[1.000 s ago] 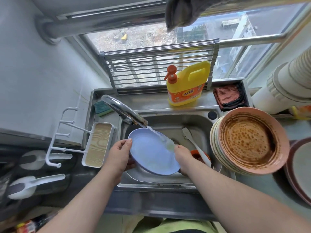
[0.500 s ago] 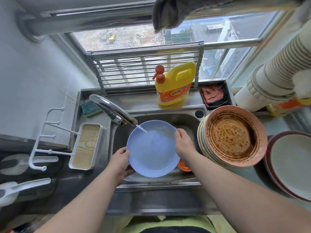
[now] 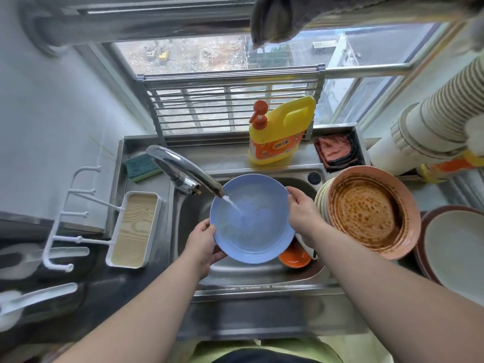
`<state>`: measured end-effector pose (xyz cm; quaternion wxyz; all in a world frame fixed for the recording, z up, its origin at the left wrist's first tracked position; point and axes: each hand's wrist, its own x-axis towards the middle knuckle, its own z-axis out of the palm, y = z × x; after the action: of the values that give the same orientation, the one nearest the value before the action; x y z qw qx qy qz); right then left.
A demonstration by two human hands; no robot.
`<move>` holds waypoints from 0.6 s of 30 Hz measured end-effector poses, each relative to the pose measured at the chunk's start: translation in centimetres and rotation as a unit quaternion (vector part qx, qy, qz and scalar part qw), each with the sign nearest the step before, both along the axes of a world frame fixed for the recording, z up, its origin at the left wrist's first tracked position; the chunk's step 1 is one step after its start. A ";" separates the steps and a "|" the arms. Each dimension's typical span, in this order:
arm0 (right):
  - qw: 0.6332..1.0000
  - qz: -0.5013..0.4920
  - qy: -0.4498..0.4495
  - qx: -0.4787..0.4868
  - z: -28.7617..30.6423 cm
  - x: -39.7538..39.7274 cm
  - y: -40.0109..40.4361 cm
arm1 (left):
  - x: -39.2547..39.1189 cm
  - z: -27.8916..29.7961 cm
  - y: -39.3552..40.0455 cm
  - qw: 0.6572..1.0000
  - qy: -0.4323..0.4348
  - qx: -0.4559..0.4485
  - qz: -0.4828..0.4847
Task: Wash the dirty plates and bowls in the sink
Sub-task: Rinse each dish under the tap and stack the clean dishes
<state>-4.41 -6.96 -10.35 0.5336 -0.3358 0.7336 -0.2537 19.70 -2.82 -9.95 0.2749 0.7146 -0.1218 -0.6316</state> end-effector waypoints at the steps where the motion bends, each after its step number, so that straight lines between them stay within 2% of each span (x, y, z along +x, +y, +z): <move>1: 1.000 -0.001 0.001 -0.003 0.1 0.0 -0.1 | -0.1 0.0 -0.1 1.000 0.005 0.001 0.001; 6: 1.000 -0.005 0.006 -0.020 1.1 0.1 -0.5 | -0.7 -0.4 -0.9 1.000 0.023 -0.004 0.004; 10: 0.998 0.013 0.047 -0.048 2.0 0.4 -0.3 | -0.9 -0.5 -1.4 0.999 0.024 -0.030 0.022; 15: 0.990 0.036 0.115 -0.070 2.1 1.0 -0.1 | -0.5 0.1 -1.7 0.992 -0.036 -0.118 0.023; 18: 0.990 0.028 0.122 -0.057 1.9 1.9 0.1 | 0.5 0.4 -1.8 0.981 -0.083 -0.173 0.005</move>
<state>-2.47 -6.89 -8.49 0.4270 -0.4145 0.7679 -0.2368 20.20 -4.65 -9.57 0.3865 0.7068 -0.2481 -0.5380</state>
